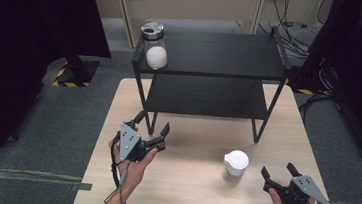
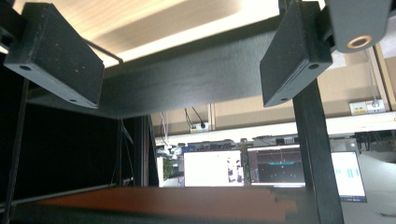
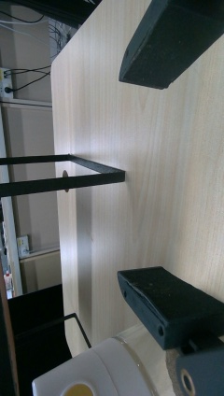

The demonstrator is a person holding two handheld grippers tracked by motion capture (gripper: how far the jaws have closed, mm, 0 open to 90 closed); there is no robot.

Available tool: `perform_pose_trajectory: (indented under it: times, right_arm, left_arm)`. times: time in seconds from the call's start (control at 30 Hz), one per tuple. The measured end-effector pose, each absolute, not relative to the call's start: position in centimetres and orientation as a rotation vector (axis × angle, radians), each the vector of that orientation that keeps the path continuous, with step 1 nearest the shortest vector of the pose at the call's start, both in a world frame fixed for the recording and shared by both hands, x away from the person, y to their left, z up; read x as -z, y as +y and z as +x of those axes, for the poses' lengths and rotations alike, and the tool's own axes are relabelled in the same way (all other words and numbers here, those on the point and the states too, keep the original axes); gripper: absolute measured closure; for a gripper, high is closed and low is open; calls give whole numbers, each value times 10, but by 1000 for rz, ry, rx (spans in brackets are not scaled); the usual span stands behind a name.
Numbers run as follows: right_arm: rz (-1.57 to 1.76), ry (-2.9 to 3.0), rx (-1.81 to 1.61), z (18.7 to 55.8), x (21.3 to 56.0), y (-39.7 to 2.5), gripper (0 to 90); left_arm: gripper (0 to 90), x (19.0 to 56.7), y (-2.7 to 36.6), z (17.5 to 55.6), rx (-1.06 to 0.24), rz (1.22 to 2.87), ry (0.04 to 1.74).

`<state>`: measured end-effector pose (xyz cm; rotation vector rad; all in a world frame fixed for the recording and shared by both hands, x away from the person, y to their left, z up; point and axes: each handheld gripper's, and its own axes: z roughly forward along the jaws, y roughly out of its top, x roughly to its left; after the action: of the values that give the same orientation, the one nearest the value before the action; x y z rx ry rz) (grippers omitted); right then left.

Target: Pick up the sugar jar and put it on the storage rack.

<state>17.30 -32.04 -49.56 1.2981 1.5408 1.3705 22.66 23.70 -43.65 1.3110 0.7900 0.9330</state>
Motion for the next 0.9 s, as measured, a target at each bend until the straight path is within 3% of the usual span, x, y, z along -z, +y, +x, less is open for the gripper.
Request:
perform_pose_trajectory:
  times: [0.9]
  right_arm:
    - [1290, 1544, -1372, 173, 496, -321, 59]
  left_arm:
    - [124, 491, 246, 233, -792, 1404, 909]
